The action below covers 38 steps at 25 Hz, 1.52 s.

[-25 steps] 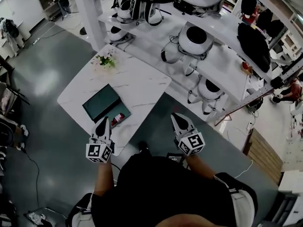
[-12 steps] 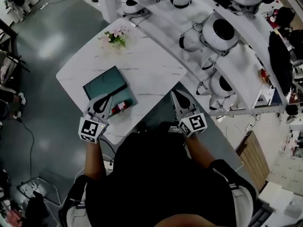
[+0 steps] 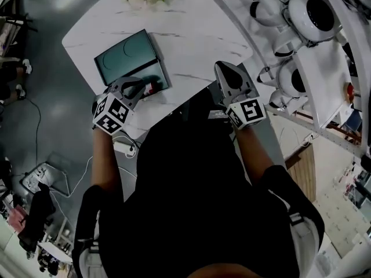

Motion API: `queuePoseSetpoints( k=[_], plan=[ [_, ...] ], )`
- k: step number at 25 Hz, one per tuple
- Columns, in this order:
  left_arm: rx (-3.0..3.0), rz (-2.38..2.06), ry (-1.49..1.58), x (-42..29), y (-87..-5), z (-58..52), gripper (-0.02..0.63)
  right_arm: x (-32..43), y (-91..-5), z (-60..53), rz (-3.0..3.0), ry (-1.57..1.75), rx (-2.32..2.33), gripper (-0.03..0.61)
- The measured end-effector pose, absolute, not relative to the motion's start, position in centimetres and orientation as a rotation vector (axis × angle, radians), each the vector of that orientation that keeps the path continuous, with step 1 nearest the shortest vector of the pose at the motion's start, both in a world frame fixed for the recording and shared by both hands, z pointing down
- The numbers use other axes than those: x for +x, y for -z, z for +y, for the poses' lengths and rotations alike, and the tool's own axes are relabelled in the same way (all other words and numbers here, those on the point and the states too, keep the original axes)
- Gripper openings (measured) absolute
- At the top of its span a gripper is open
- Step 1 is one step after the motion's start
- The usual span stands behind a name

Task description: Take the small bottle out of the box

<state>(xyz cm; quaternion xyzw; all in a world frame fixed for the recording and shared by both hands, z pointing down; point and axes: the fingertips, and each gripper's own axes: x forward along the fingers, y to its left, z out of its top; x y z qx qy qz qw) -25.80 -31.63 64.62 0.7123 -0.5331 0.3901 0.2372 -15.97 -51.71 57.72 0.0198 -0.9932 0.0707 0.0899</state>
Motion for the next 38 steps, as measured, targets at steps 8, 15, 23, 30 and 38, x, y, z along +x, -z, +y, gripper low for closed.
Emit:
queuePoseSetpoints(
  k=[8,15,23,30,38],
  plan=[
    [1.837,-1.185,-1.131,-25.7,-71.5,-31.1,0.177,-17.0,-60.5,-54.8,-2.903,-0.244,0.028,0.035],
    [1.776,-0.997,-1.202,-25.2,-75.6,-29.8,0.197,-16.5,-62.8,-54.8,-2.857,-0.321,0.047,0.035],
    [1.742,-0.888,-1.145,-24.7,-76.8,-29.2,0.251,-16.4,-64.6,-54.2,-2.814,-0.385,0.059,0.035],
    [1.692,-0.886,-1.140,-24.6,-77.0,-29.6,0.262,-17.4,-65.2,-53.7,-2.809,-0.418,0.047,0.035],
    [1.622,-1.002,-1.137,-24.8,-78.2,-30.1,0.239,-17.6,-64.8,-54.2,-2.820,-0.409,0.058,0.035]
  ],
)
